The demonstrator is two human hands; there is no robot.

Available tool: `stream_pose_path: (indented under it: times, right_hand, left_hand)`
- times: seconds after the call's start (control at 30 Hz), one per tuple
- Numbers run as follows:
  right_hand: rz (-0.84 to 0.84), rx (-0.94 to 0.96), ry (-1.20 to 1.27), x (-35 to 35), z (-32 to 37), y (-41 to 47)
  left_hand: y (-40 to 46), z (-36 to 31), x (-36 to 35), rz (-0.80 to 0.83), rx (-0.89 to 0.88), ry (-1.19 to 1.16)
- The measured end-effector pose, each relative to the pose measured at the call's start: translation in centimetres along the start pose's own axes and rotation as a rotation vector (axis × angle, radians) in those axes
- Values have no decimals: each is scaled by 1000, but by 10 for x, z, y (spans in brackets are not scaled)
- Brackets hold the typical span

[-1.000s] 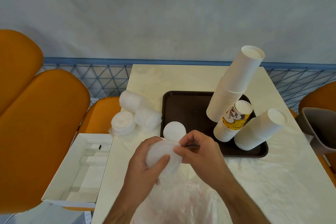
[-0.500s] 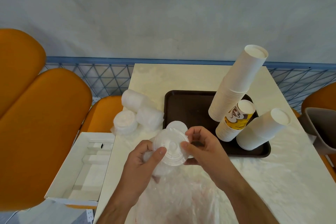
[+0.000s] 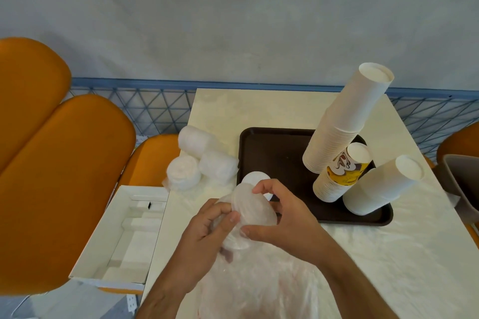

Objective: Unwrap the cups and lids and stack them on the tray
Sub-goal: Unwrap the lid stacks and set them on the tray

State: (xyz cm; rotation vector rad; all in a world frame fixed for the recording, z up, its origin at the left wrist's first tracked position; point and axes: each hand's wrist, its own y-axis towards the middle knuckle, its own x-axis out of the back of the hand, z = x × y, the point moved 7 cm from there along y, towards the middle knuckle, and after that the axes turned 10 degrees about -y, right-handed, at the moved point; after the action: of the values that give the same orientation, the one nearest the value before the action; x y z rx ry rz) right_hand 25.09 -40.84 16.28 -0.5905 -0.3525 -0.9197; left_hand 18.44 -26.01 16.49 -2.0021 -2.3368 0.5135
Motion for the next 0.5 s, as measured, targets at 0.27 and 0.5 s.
stream_pose_path:
  times: [0.27, 0.5]
  right_hand:
    - [-66, 18, 354, 3, -14, 10]
    - [-278, 66, 134, 13, -11, 23]
  left_hand:
    - [1, 2, 9, -2, 17, -54]
    - [7, 10, 17, -78, 15, 10]
